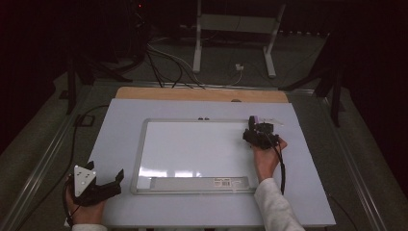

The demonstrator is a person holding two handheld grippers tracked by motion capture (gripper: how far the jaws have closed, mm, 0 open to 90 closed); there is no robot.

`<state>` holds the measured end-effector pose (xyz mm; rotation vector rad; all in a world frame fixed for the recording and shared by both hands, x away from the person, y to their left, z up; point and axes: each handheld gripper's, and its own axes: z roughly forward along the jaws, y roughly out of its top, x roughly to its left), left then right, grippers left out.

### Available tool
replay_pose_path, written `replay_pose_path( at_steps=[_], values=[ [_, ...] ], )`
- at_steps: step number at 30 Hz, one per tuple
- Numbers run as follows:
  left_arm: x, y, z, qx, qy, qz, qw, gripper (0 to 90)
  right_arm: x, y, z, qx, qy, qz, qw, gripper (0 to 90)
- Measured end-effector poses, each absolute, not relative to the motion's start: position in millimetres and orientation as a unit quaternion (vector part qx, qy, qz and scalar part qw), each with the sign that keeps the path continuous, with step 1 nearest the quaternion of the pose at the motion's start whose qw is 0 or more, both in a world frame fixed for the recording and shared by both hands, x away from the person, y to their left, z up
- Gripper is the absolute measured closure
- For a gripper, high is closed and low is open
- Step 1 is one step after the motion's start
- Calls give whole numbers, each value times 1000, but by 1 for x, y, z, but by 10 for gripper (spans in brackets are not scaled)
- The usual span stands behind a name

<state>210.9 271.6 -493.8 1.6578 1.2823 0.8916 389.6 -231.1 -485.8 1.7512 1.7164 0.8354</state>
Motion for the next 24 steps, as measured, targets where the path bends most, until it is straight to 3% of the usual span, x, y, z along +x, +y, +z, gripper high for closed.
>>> replay_pose_path(
  at_steps=[9,24],
  values=[
    [210,271,-493,660,511,356,421,6,378,-235,-468,593,682,347,250,7],
    [209,272,-493,658,510,355,425,6,342,-244,-444,534,702,397,253,0]
  ],
)
